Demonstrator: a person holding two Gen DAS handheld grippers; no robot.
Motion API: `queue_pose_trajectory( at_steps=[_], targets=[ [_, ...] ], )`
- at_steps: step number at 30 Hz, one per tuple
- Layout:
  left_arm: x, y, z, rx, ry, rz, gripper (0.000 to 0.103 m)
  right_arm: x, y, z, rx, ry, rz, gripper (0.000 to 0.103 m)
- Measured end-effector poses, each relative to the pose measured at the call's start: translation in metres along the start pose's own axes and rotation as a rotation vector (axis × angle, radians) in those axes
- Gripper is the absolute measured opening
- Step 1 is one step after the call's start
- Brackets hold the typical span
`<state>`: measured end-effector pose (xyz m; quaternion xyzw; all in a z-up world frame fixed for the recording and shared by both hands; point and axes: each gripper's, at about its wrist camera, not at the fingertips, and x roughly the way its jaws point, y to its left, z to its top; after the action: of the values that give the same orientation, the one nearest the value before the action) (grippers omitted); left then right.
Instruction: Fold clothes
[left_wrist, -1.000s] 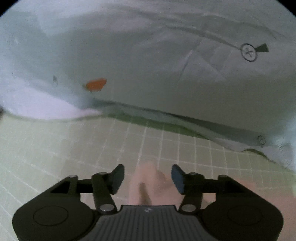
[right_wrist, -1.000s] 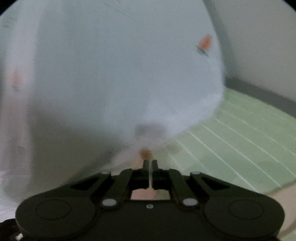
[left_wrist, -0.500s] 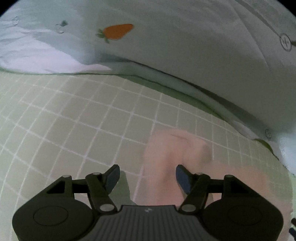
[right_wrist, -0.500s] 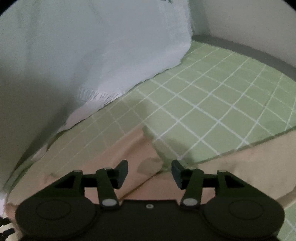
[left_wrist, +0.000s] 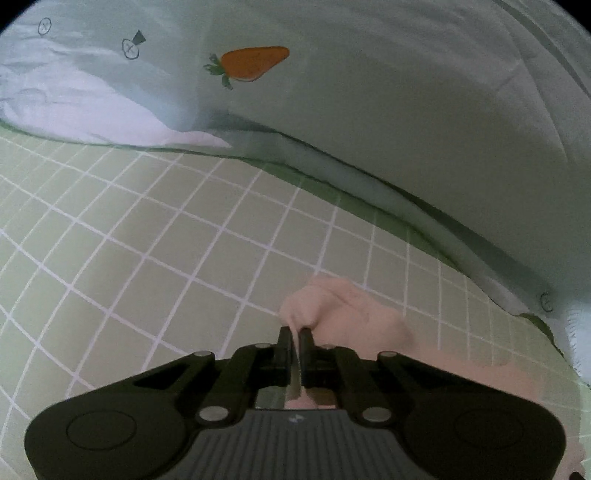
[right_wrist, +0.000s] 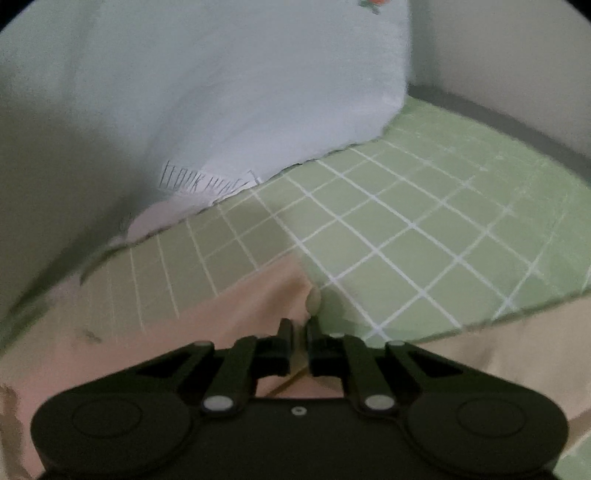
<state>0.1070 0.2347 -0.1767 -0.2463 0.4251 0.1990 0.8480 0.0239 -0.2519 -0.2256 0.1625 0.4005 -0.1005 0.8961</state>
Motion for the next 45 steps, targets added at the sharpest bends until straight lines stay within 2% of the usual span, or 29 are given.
queue_pose_trajectory(
  at_steps=[1, 2, 3, 5, 6, 7, 8, 10, 14, 15, 16, 18, 21, 24, 28, 30, 33, 35, 37, 38, 39, 40, 45],
  targets=[
    [-0.003, -0.001, 0.0, 0.008, 0.0, 0.011, 0.015, 0.001, 0.003, 0.0, -0.019, 0.003, -0.008, 0.009],
    [-0.006, -0.001, 0.0, 0.014, -0.001, 0.022, 0.027, 0.001, 0.004, 0.001, -0.026, 0.009, -0.009, 0.009],
    [-0.009, -0.002, 0.0, 0.019, -0.002, 0.034, 0.032, 0.001, 0.005, 0.003, -0.029, 0.013, -0.011, 0.012],
    [-0.019, 0.003, 0.001, 0.005, -0.011, 0.017, 0.047, -0.001, 0.006, 0.005, -0.04, 0.007, -0.022, 0.03],
    [-0.025, 0.008, 0.001, -0.013, -0.019, 0.002, 0.05, -0.003, 0.008, 0.005, -0.056, -0.013, -0.021, 0.051],
    [-0.03, 0.012, 0.001, -0.035, -0.026, -0.009, 0.056, -0.005, 0.01, 0.005, -0.075, -0.037, -0.013, 0.059],
    [-0.035, 0.016, -0.001, -0.048, -0.031, -0.012, 0.06, -0.005, 0.012, 0.005, -0.095, -0.05, 0.005, 0.062],
    [-0.047, 0.023, -0.004, -0.066, -0.038, -0.008, 0.06, -0.001, 0.016, 0.005, -0.117, -0.027, 0.039, 0.064],
    [-0.065, 0.028, -0.014, -0.05, -0.033, 0.024, 0.064, 0.009, 0.02, 0.003, -0.102, 0.009, 0.052, 0.057],
    [-0.069, 0.029, -0.017, -0.049, -0.029, 0.026, 0.064, 0.008, 0.021, 0.002, -0.104, 0.008, 0.045, 0.044],
    [-0.073, 0.029, -0.02, -0.051, -0.024, 0.023, 0.064, 0.008, 0.021, 0.002, -0.111, 0.008, 0.034, 0.023],
    [-0.082, 0.027, -0.029, -0.047, -0.014, 0.016, 0.065, 0.004, 0.02, 0.003, -0.114, 0.007, 0.025, 0.005],
    [-0.094, 0.018, -0.041, -0.02, 0.006, 0.02, 0.065, -0.013, 0.02, 0.004, -0.124, -0.032, 0.042, 0.004],
    [-0.106, 0.008, -0.055, 0.008, 0.023, 0.034, 0.067, -0.042, 0.035, 0.0, -0.189, -0.096, 0.082, 0.004],
    [-0.122, -0.001, -0.074, 0.042, 0.049, 0.041, 0.069, -0.089, 0.073, -0.022, -0.325, -0.141, 0.224, 0.003],
    [-0.13, -0.005, -0.084, 0.059, 0.058, 0.03, 0.069, -0.102, 0.093, -0.045, -0.421, -0.099, 0.302, 0.003],
    [-0.141, -0.013, -0.101, 0.089, 0.078, -0.001, 0.071, -0.105, 0.112, -0.085, -0.49, 0.034, 0.358, 0.006],
    [-0.148, -0.021, -0.113, 0.116, 0.089, -0.024, 0.074, -0.112, 0.107, -0.102, -0.452, 0.068, 0.368, 0.024],
    [-0.152, -0.03, -0.124, 0.145, 0.099, -0.04, 0.076, -0.12, 0.099, -0.116, -0.406, 0.092, 0.375, 0.062],
    [-0.152, -0.036, -0.128, 0.164, 0.108, -0.045, 0.077, -0.124, 0.094, -0.118, -0.379, 0.094, 0.369, 0.068],
    [-0.15, -0.043, -0.131, 0.187, 0.117, -0.048, 0.077, -0.127, 0.087, -0.118, -0.351, 0.09, 0.358, 0.079],
    [-0.148, -0.051, -0.133, 0.21, 0.124, -0.051, 0.078, -0.13, 0.08, -0.116, -0.329, 0.085, 0.335, 0.086],
    [-0.134, -0.093, -0.138, 0.327, 0.144, -0.074, 0.086, -0.131, 0.045, -0.108, -0.246, 0.054, 0.197, 0.101]
  ],
)
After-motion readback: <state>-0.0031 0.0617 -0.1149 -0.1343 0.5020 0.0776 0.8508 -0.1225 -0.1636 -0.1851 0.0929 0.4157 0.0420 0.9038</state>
